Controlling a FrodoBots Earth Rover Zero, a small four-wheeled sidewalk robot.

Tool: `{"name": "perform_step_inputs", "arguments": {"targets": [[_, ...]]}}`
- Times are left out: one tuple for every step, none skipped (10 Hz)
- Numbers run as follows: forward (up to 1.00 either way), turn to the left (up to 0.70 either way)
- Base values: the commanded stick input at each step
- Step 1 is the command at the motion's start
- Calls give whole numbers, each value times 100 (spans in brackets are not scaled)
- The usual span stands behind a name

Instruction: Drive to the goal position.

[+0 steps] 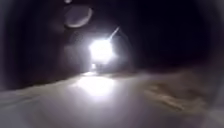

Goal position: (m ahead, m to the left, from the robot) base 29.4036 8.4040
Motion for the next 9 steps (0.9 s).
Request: {"name": "perform_step_inputs", "arguments": {"targets": [[85, 0], [85, 0], [85, 0], [85, 0], [85, 0], [85, 0], [85, 0], [85, 0], [85, 0]]}}
